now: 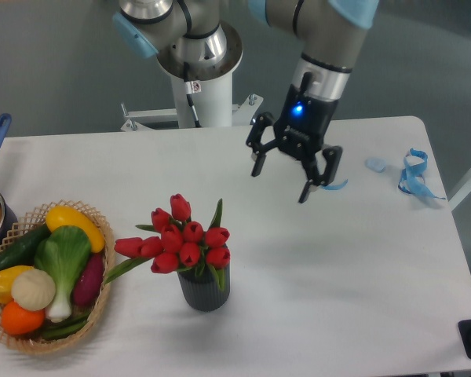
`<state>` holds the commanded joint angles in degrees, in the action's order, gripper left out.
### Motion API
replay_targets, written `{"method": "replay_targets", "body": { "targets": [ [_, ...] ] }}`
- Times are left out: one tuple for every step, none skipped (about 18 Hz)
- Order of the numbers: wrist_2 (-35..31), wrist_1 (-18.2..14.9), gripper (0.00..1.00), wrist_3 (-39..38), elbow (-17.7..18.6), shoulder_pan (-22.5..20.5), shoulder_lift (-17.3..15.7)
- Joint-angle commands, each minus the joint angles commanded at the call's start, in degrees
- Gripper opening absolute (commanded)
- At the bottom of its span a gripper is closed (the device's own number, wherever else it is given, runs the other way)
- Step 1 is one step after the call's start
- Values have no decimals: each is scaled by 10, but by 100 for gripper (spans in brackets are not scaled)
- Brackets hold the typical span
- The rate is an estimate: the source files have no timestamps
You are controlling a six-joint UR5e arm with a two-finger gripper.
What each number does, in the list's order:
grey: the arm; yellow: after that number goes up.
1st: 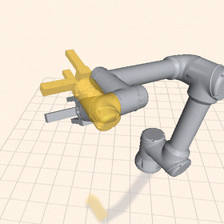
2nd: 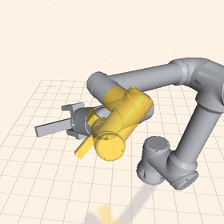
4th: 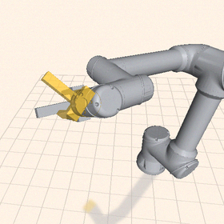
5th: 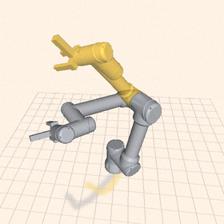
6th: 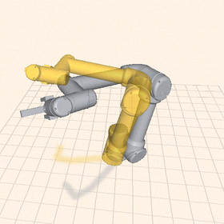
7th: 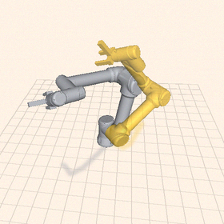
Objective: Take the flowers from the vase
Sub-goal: 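Move the open gripper down toward the red tulip stems in the vase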
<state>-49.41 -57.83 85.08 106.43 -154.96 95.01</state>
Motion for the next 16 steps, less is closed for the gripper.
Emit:
{"method": "replay_targets", "body": {
  "targets": [
    [12, -1, 100, -1, 2, 6, 4],
    [22, -1, 100, -1, 1, 11, 9],
    [29, -1, 100, -1, 2, 13, 15],
    [39, -1, 100, -2, 1, 19, 20],
    [57, -1, 100, -3, -1, 25, 25],
    [75, 0, 100, -8, -3, 26, 32],
    [85, 1, 100, -11, -3, 27, 38],
    [88, 4, 100, -14, -3, 29, 42],
    [89, 6, 100, -19, -3, 34, 47],
    [89, 7, 100, -26, -3, 40, 52],
    [90, 8, 100, -30, -8, 42, 56],
    [93, 13, 100, -32, -9, 44, 61],
    [99, 20, 100, -34, -8, 45, 64],
    [106, 24, 100, -40, -9, 48, 71],
    [113, 30, 100, -50, -12, 53, 78],
    [116, 35, 100, -64, -16, 55, 85]
  ]
}}
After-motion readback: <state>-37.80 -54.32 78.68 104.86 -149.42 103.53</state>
